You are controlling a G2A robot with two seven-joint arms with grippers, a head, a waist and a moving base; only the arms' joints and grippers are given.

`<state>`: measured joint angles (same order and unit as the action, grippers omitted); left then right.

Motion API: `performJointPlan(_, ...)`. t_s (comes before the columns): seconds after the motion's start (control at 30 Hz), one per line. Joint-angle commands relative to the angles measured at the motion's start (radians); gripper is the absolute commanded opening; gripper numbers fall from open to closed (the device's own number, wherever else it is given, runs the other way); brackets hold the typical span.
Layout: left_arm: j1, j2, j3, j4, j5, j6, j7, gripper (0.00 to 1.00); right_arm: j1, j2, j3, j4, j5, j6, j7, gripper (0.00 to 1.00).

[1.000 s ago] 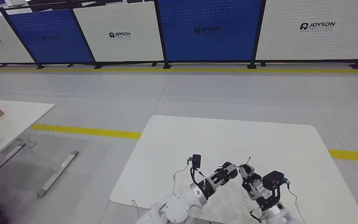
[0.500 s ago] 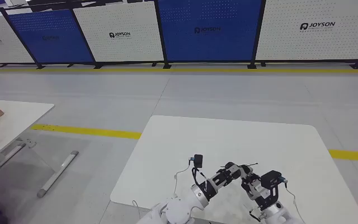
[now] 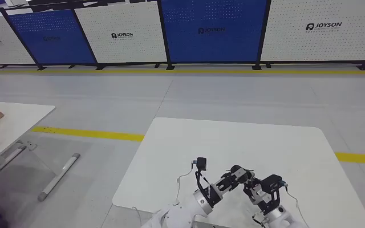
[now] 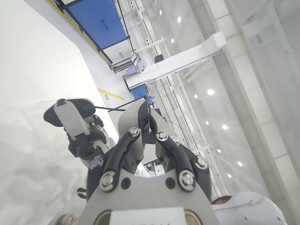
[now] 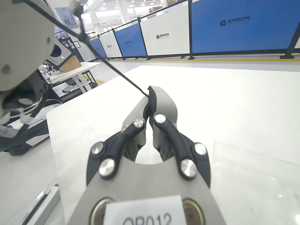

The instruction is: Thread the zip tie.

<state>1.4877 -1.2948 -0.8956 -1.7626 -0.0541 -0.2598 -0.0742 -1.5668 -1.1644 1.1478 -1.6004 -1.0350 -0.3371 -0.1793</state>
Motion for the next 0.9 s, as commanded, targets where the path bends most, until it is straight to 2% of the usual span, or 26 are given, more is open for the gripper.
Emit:
performJointPlan(0.0,0.005,0.001,-0.001,-0.005,0.006,0.000,0.000,0.00,0.000,-0.001,0.000,0.002,-0.002,0.001,-0.001,0.00)
performJointPlan(0.2,0.009,0.002,0.000,-0.010,0.017,0.005,0.004,0.00,0.000,-0.003,0.001,0.007,0.004,-0.003,-0.004,0.00)
performJointPlan(0.23,0.007,0.002,0.000,-0.007,0.020,0.008,0.008,0.00,0.000,-0.003,0.001,0.007,0.006,-0.003,-0.005,0.15)
performJointPlan(0.27,0.006,0.001,0.001,-0.004,0.022,0.013,0.012,0.00,-0.001,-0.003,0.002,0.005,0.010,-0.003,-0.007,0.67)
performJointPlan(0.3,0.002,0.000,0.001,0.004,0.020,0.021,0.017,0.00,-0.004,-0.003,0.004,0.002,0.015,-0.003,-0.010,0.92)
performJointPlan(0.33,-0.001,-0.001,0.001,0.010,0.014,0.028,0.019,0.00,-0.007,-0.003,0.006,-0.002,0.018,-0.003,-0.015,1.00)
performJointPlan(0.47,-0.016,-0.004,0.003,0.031,-0.004,0.032,0.022,0.00,-0.026,0.002,0.020,-0.021,0.029,-0.003,-0.035,1.00)
performJointPlan(0.63,-0.016,-0.005,0.006,0.031,-0.005,0.027,0.024,0.00,-0.035,0.009,0.029,-0.030,0.033,-0.003,-0.037,0.99)
performJointPlan(0.67,-0.016,-0.005,0.007,0.030,-0.002,0.027,0.025,0.00,-0.035,0.009,0.029,-0.032,0.033,-0.003,-0.039,0.91)
performJointPlan(0.73,-0.016,-0.005,0.009,0.028,0.002,0.030,0.027,0.00,-0.036,0.011,0.026,-0.036,0.033,-0.003,-0.042,0.83)
performJointPlan(0.77,-0.017,-0.006,0.010,0.028,0.005,0.032,0.029,0.00,-0.036,0.012,0.024,-0.040,0.033,-0.003,-0.043,0.71)
performJointPlan(0.83,-0.017,-0.006,0.013,0.025,0.011,0.034,0.031,0.00,-0.036,0.013,0.023,-0.043,0.035,-0.003,-0.045,0.62)
performJointPlan(0.87,-0.016,-0.006,0.015,0.023,0.015,0.035,0.032,0.00,-0.036,0.013,0.023,-0.044,0.037,-0.003,-0.046,0.49)
